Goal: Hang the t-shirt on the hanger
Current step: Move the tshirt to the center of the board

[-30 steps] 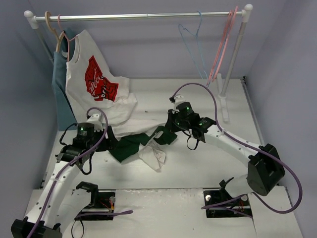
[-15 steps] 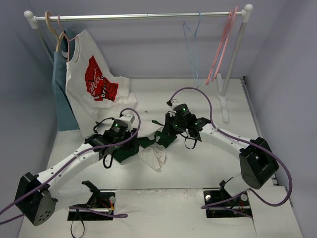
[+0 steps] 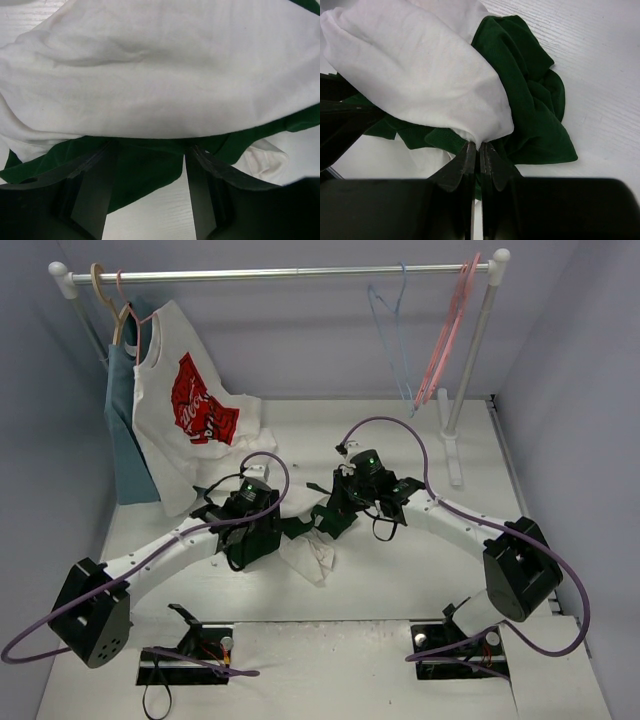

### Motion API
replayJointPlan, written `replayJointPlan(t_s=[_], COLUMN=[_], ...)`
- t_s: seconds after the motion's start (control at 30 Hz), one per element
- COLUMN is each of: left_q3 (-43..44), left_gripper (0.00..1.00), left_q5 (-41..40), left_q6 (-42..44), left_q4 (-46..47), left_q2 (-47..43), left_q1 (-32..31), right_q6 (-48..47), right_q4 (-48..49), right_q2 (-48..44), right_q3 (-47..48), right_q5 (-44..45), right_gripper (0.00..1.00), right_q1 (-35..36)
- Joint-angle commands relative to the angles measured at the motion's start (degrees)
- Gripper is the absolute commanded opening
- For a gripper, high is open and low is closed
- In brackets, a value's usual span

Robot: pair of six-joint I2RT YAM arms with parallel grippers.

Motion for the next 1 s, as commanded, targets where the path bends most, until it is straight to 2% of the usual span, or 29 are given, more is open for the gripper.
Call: replayJointPlan(t_s=[0.0, 0.2, 0.27, 0.3, 0.37, 0.4, 0.5, 0.63, 0.7, 0.73, 0.77, 0.83, 0.87, 0.97], left_q3=[3.5, 3.85, 4.03, 4.38, 4.99, 5.26, 6.49, 7.46, 7.46, 7.46, 7.72, 8.24, 8.86, 9.74], left_gripper=[0.55, 0.55, 0.52, 0.43, 0.31, 0.2, 0.01, 0.0, 0.0, 0.0, 0.0, 0.0, 0.0, 0.0], left_q5=[-2.57, -3.28, -3.28, -3.19, -3.28, -3.8, -5.99, -9.42, -10.48, -11.01, -11.62, -12.06, -12.5, -12.68], left_q6=[-3.73, -6.9, -7.25, -7.34, -7.43, -7.17, -6.38, -5.23, -4.62, -4.35, -4.09, -3.3, -2.95, -2.6], left_q4=[2.53, 2.26, 2.88, 3.4, 3.93, 4.46, 4.03, 2.97, 2.62, 2.62, 2.53, 1.83, 1.56, 0.77], left_q2=[1.46, 5.07, 5.33, 5.25, 4.89, 4.72, 3.67, 0.95, -0.02, -0.73, -1.08, -1.43, -1.35, -0.91], left_q1=[-0.27, -0.27, -0.27, -0.27, -0.27, -0.27, -0.18, -0.18, -0.09, -0.09, 0.0, 0.17, 0.26, 0.61], right_q6=[-0.49, -0.75, -1.01, -1.19, -1.36, -1.45, -1.72, -2.68, -3.99, -4.26, -4.79, -6.28, -6.81, -9.09], right_q4=[3.17, 3.43, 3.43, 3.43, 3.69, 3.78, 4.13, 4.4, 3.52, 3.26, 2.82, 2.64, 2.47, 0.81], right_q2=[-1.42, -1.16, -0.89, -0.63, -0.54, -0.45, -0.19, 0.25, 0.95, 1.13, 1.13, 0.08, -0.54, -2.91], right_q3=[0.15, 0.24, 0.24, 0.24, 0.15, -0.03, -0.03, 0.41, 1.11, 1.9, 2.08, 1.99, 1.82, 0.85], right_q5=[-0.17, 0.01, 0.09, 0.09, 0.18, 0.36, 0.53, 1.49, 2.03, 2.29, 3.07, 3.43, 3.61, 3.96], right_gripper=[0.01, 0.02, 0.02, 0.02, 0.03, 0.03, 0.03, 0.07, 0.15, 0.23, 0.37, 0.44, 0.52, 0.63], right_q1=[-0.38, -0.38, -0.38, -0.38, -0.38, -0.38, -0.38, -0.38, -0.38, -0.47, -0.38, -0.47, -0.47, -0.38])
